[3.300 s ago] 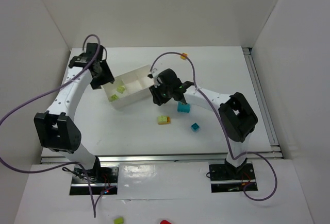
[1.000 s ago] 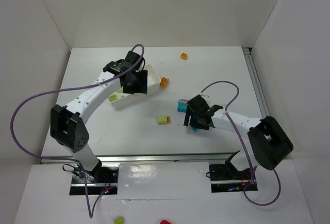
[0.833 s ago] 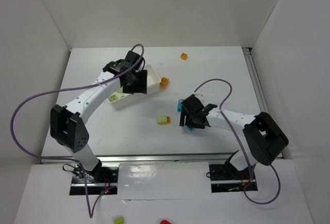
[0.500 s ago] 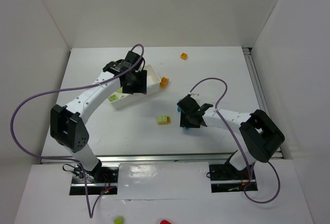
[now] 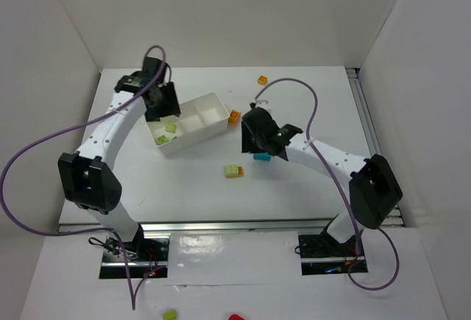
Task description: Sort the legos into containers by color
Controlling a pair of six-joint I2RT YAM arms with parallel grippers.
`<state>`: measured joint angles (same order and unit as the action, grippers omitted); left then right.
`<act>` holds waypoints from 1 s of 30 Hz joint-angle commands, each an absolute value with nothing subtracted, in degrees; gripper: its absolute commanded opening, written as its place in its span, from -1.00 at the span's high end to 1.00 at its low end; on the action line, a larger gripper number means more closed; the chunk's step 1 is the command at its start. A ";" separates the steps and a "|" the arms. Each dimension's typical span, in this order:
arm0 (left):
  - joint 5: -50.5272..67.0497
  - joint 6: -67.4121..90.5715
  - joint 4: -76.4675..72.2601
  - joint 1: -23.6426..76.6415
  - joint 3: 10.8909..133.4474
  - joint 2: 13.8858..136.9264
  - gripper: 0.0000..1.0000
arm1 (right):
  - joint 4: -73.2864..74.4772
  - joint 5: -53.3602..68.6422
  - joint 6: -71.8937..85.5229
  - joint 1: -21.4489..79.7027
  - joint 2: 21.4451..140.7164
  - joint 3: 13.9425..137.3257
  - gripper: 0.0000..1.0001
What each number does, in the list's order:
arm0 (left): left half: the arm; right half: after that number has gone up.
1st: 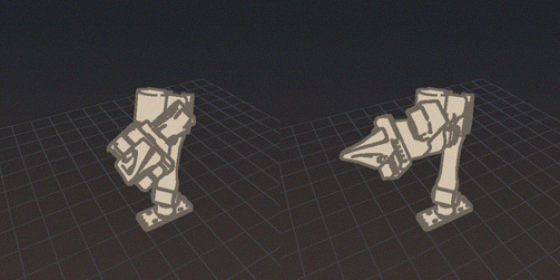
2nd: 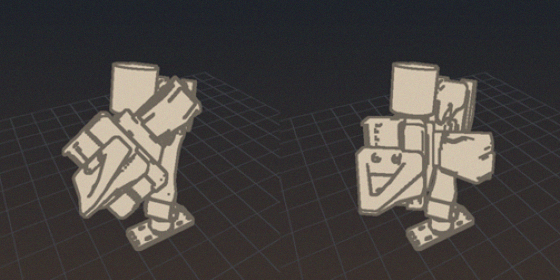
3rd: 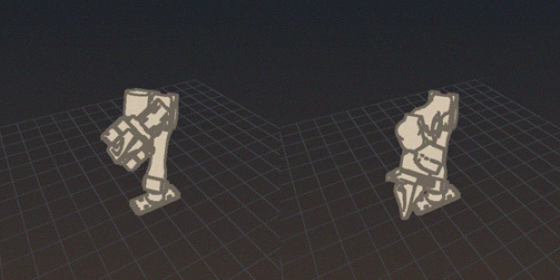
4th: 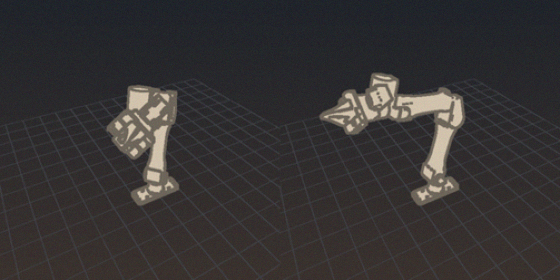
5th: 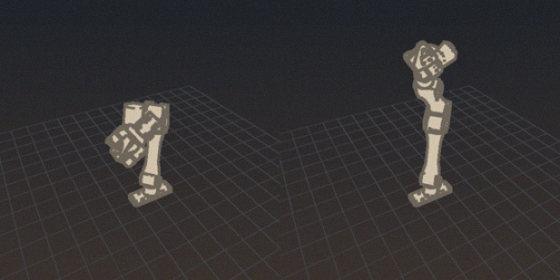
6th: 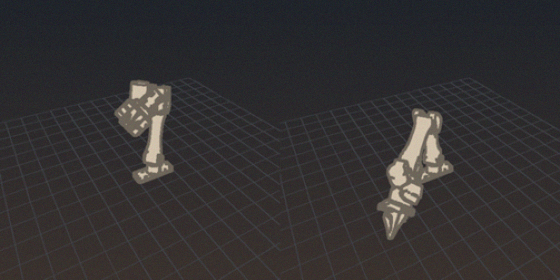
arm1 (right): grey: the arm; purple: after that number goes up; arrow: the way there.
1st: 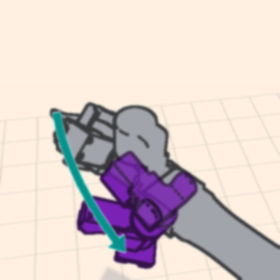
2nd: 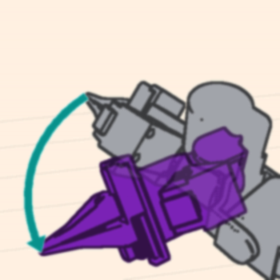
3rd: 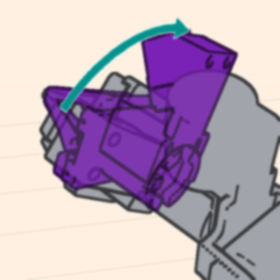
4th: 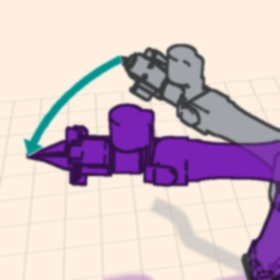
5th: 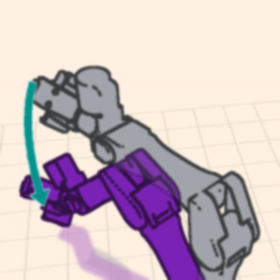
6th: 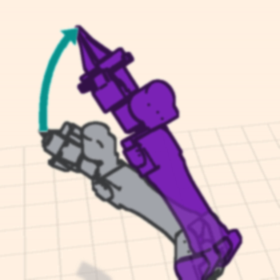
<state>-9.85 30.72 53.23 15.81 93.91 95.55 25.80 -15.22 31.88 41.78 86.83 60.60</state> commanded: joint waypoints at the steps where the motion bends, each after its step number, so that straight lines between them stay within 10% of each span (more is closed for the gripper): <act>1: -10.29 32.96 55.72 7.75 94.49 90.64 -0.43 | 18.73 -11.70 24.62 42.97 92.18 72.46 0.10; 17: -2.64 31.64 53.44 -4.83 78.41 75.60 -0.43 | 14.67 -1.76 20.21 43.51 133.40 122.75 0.05; 22: -5.19 30.32 55.46 -3.17 77.87 73.22 -0.45 | 16.44 1.32 19.43 43.51 135.97 126.91 -0.62; 30: -3.52 30.32 55.46 1.66 79.27 74.00 -0.45 | 17.05 -4.91 18.81 42.19 121.31 112.62 -0.56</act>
